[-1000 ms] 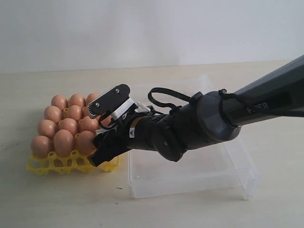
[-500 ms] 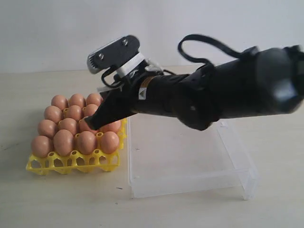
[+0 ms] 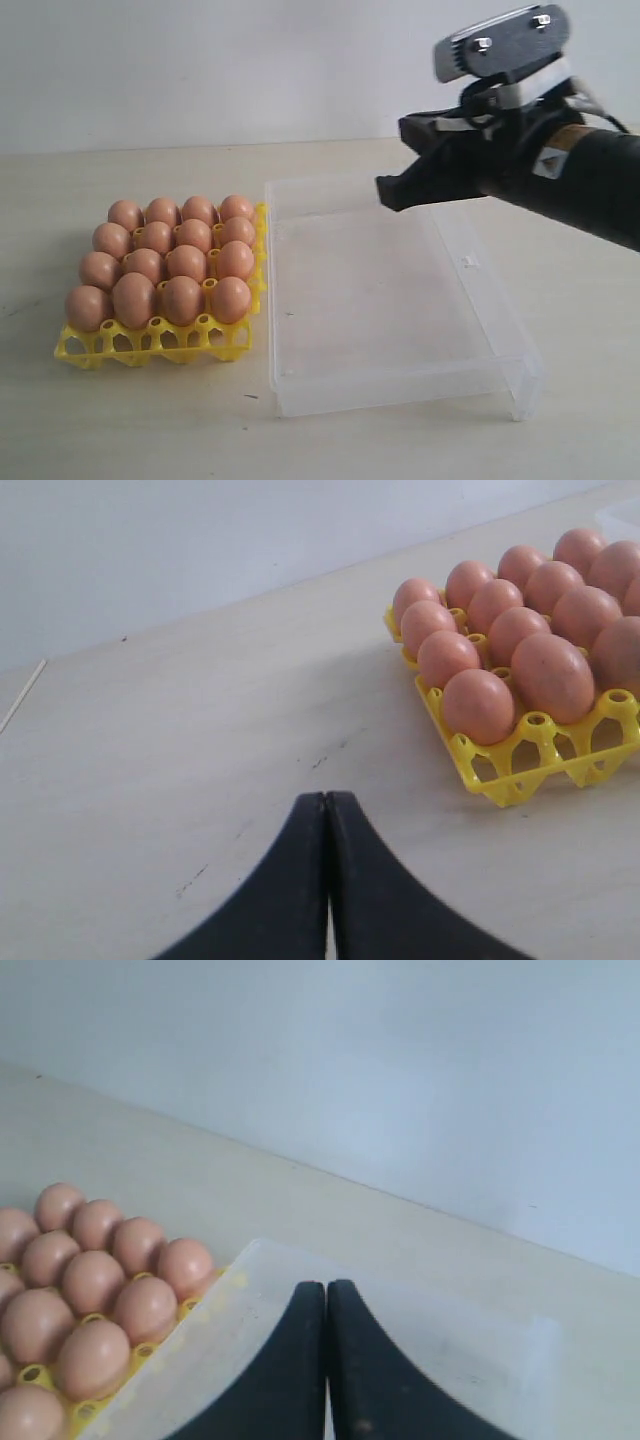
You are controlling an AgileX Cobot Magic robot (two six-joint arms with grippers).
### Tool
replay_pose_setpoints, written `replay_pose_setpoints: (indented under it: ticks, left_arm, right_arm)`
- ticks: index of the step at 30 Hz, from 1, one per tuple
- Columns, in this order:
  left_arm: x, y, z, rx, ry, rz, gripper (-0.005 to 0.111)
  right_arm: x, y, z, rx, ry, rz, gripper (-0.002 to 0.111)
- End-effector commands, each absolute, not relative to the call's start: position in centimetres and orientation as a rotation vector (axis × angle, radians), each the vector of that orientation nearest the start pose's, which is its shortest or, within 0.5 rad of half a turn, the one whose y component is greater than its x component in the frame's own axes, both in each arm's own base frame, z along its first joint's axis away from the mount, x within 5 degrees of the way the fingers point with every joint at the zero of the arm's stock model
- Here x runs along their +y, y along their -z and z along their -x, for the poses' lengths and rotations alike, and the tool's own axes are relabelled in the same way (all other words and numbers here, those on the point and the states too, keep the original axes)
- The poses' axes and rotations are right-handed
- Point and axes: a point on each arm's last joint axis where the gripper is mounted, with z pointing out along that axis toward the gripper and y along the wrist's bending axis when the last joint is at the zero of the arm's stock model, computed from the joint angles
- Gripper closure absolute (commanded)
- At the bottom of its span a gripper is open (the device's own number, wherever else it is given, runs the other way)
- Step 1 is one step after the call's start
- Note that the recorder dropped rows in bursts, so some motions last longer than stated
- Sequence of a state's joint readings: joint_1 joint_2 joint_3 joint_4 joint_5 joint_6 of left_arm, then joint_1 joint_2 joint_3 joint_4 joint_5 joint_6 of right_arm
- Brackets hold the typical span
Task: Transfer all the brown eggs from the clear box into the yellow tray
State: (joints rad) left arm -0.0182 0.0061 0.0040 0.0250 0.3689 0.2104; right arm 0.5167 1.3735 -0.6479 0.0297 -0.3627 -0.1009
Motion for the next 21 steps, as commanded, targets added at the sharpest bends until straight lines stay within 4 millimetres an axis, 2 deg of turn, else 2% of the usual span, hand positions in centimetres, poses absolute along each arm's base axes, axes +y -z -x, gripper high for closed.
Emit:
replay_pose_setpoints:
  ticks: [1,9,17,21]
  left_arm:
    - [0.0,-18.1,-5.3,1.834,-0.154,-0.224,0.107]
    - [0.0,-18.1,-5.3,1.834,-0.154,-0.224,0.107]
    - [0.0,-18.1,-5.3,1.834,-0.154,-0.224,0.107]
    - [0.0,-18.1,-5.3,1.834,-0.154,-0.224,0.107]
  right_arm:
    - [10.6,-25.8,-22.7,1.734,-0.249,0.454,0.108]
    - [5.5,-25.3,-18.1,1.748,-0.201,0.234,0.108]
    - [3.5,-23.4,-12.6,1.689,-0.212,0.2,0.108]
    - [2.7,-21.7,-10.6,1.695,-0.271,0.088,0.108]
